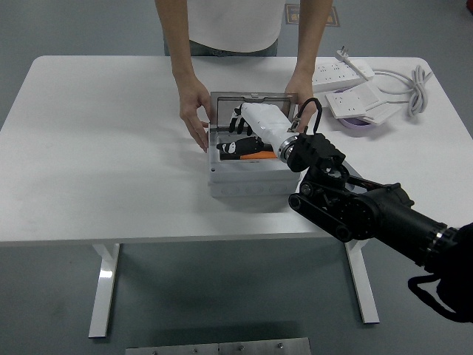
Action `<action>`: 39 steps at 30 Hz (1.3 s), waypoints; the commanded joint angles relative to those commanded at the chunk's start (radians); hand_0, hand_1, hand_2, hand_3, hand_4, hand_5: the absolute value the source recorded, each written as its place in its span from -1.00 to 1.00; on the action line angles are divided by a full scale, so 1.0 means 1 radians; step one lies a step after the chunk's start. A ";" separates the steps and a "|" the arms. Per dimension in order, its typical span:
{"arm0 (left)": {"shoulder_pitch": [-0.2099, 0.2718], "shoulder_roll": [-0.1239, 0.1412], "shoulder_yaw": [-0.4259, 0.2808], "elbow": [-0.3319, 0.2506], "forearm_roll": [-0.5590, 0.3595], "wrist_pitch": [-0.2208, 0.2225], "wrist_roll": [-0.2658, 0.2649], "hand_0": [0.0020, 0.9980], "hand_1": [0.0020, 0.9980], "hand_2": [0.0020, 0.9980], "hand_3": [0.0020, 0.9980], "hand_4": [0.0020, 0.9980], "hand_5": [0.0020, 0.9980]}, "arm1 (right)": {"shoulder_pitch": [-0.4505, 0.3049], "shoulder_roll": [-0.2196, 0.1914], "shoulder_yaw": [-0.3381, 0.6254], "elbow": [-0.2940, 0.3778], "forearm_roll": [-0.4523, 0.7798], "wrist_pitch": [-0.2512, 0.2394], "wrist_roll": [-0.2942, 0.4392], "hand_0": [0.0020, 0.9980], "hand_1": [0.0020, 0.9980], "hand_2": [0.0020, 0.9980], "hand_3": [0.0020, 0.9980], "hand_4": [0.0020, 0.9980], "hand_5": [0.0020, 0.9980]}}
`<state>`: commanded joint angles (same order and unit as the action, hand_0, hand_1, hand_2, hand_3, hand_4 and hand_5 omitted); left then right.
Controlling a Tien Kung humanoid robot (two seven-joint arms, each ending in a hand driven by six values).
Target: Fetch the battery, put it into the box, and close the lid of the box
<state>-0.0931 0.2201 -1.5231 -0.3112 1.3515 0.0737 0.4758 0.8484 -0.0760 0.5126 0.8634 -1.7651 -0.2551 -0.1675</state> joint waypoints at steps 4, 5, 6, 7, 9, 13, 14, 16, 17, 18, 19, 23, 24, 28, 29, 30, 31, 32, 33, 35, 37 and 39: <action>0.002 0.000 0.001 0.000 -0.002 0.001 0.000 0.13 0.43 0.32 0.22 0.39 -0.64 | -0.001 -0.003 0.005 0.005 -0.005 0.002 -0.005 -0.33 -0.19 -0.01 0.04 0.81 -0.04; 0.002 0.000 0.001 0.000 -0.003 0.001 0.000 0.13 0.43 0.32 0.22 0.39 -0.64 | -0.001 -0.004 0.006 0.008 -0.007 0.005 -0.010 -0.33 -0.19 -0.01 0.04 0.81 -0.04; 0.003 -0.001 0.002 0.000 -0.004 0.002 0.000 0.13 0.43 0.32 0.22 0.39 -0.64 | -0.002 -0.006 0.007 0.012 -0.010 0.008 -0.016 -0.33 -0.19 -0.01 0.04 0.81 -0.04; 0.004 -0.001 0.003 -0.001 -0.006 0.002 0.000 0.13 0.43 0.32 0.22 0.39 -0.64 | -0.003 -0.009 0.009 0.017 -0.013 0.012 -0.025 -0.33 -0.19 -0.01 0.04 0.81 -0.04; 0.006 -0.001 0.004 -0.001 -0.009 0.003 0.000 0.13 0.43 0.31 0.22 0.39 -0.64 | -0.005 -0.015 0.011 0.028 -0.020 0.023 -0.048 -0.32 -0.19 0.01 0.09 0.79 -0.07; 0.009 -0.002 0.008 -0.001 -0.016 0.006 -0.001 0.13 0.43 0.31 0.22 0.39 -0.64 | -0.015 -0.034 0.028 0.061 -0.044 0.046 -0.105 -0.32 -0.19 0.01 0.09 0.79 -0.07; 0.009 -0.002 0.009 -0.001 -0.018 0.007 -0.002 0.13 0.43 0.31 0.22 0.39 -0.64 | -0.018 -0.039 0.036 0.071 -0.052 0.053 -0.118 -0.32 -0.19 0.01 0.09 0.79 -0.07; 0.009 -0.003 0.011 0.000 -0.022 0.009 -0.003 0.13 0.43 0.31 0.22 0.39 -0.64 | -0.026 -0.052 0.055 0.093 -0.068 0.069 -0.142 -0.36 -0.20 0.03 0.16 0.79 -0.09; 0.009 -0.004 0.011 0.000 -0.024 0.009 -0.004 0.13 0.43 0.31 0.22 0.39 -0.64 | -0.029 -0.059 0.065 0.105 -0.077 0.079 -0.154 -0.36 -0.20 0.03 0.16 0.79 -0.09; 0.009 -0.004 0.012 0.000 -0.026 0.010 -0.004 0.13 0.43 0.31 0.22 0.39 -0.64 | -0.033 -0.065 0.075 0.119 -0.087 0.089 -0.165 -0.36 -0.20 0.03 0.16 0.79 -0.09; 0.010 -0.004 0.013 0.000 -0.027 0.011 -0.004 0.13 0.43 0.31 0.22 0.39 -0.64 | -0.037 -0.074 0.090 0.138 -0.099 0.105 -0.180 -0.36 -0.20 0.03 0.16 0.79 -0.09; 0.013 -0.005 0.013 -0.001 -0.029 0.012 -0.003 0.13 0.43 0.32 0.22 0.40 -0.63 | -0.039 -0.100 0.125 0.199 -0.128 0.148 -0.217 -0.63 -0.33 -0.08 0.13 0.77 -0.11; 0.013 -0.005 0.013 -0.001 -0.029 0.013 -0.003 0.13 0.43 0.32 0.22 0.40 -0.63 | -0.036 -0.105 0.133 0.214 -0.135 0.160 -0.225 -0.63 -0.33 -0.08 0.13 0.77 -0.11; 0.013 -0.005 0.012 -0.001 -0.028 0.013 -0.002 0.13 0.43 0.32 0.22 0.40 -0.63 | -0.018 -0.115 0.152 0.248 -0.143 0.183 -0.241 -0.65 -0.37 -0.18 0.05 0.77 -0.08; 0.013 -0.005 0.012 -0.001 -0.027 0.013 -0.002 0.13 0.43 0.32 0.22 0.40 -0.63 | -0.013 -0.116 0.155 0.252 -0.143 0.186 -0.243 -0.65 -0.37 -0.18 0.05 0.77 -0.08; 0.012 -0.005 0.011 -0.001 -0.026 0.013 -0.002 0.13 0.43 0.32 0.22 0.40 -0.63 | -0.007 -0.115 0.158 0.253 -0.142 0.188 -0.244 -0.65 -0.37 -0.18 0.05 0.77 -0.08; 0.011 -0.005 0.010 -0.001 -0.023 0.012 -0.001 0.13 0.43 0.32 0.22 0.40 -0.63 | -0.001 -0.114 0.160 0.253 -0.140 0.188 -0.243 -0.65 -0.37 -0.18 0.05 0.77 -0.08; 0.010 -0.006 0.008 -0.001 -0.020 0.011 -0.001 0.13 0.43 0.32 0.22 0.40 -0.63 | 0.006 -0.111 0.162 0.249 -0.138 0.185 -0.240 -0.65 -0.37 -0.18 0.05 0.77 -0.08; 0.009 -0.006 0.007 -0.002 -0.018 0.010 0.000 0.13 0.43 0.32 0.22 0.41 -0.62 | 0.010 -0.109 0.162 0.245 -0.138 0.182 -0.238 -0.65 -0.36 -0.17 0.03 0.77 -0.07; 0.006 -0.007 0.004 -0.002 -0.010 0.008 0.002 0.13 0.43 0.32 0.22 0.41 -0.62 | 0.021 -0.103 0.162 0.227 -0.136 0.168 -0.225 -0.65 -0.36 -0.17 0.03 0.77 -0.07; 0.003 -0.008 0.001 -0.003 -0.002 0.005 0.003 0.13 0.43 0.32 0.22 0.41 -0.62 | 0.032 -0.098 0.160 0.206 -0.134 0.150 -0.208 -0.65 -0.36 -0.17 0.03 0.77 -0.07; -0.001 -0.010 -0.005 -0.003 0.008 0.002 0.006 0.13 0.43 0.32 0.22 0.41 -0.62 | 0.050 -0.093 0.152 0.172 -0.125 0.120 -0.182 -0.64 -0.37 -0.17 0.03 0.77 -0.07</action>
<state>-0.0940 0.2103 -1.5277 -0.3144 1.3599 0.0756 0.4814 0.8984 -0.1686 0.6642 1.0354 -1.8906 -0.1349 -0.3500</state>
